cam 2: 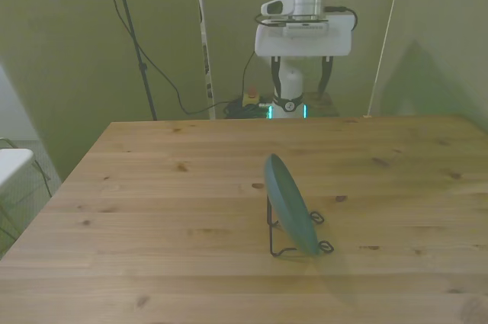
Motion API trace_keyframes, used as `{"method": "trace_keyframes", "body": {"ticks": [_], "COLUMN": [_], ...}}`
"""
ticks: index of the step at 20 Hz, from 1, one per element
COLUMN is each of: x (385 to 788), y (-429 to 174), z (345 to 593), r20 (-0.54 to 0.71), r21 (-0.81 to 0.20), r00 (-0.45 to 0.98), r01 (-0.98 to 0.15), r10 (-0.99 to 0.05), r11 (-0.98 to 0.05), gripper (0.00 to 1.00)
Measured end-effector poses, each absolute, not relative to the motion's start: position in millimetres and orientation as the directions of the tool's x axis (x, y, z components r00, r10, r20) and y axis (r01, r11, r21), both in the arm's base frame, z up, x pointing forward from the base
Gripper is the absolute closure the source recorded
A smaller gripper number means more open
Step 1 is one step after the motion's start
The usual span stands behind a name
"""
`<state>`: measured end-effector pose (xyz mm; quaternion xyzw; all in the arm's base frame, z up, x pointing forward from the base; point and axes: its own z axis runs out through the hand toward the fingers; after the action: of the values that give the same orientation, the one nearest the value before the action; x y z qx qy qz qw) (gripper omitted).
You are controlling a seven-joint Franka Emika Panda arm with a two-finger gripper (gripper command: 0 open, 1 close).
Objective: Unload the plate
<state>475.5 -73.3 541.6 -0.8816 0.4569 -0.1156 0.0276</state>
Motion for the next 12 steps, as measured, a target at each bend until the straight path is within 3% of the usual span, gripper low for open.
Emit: {"method": "trace_keyframes", "body": {"ticks": [6,8,12], "x": [545.0,551.2,557.7], "y": [-134.9,-123.2,-124.5], "z": [552.6,562.8,560.3], "r20": [0.190,0.202,0.207], "r21": [-0.169,-0.194,-0.195], "r00": [0.471,0.483,0.453], "r01": [-0.848,-0.833,-0.849], "r10": [-0.861,-0.852,-0.867], "r11": [-0.502,-0.518,-0.490], "gripper": [0.00,0.00,0.00]}}
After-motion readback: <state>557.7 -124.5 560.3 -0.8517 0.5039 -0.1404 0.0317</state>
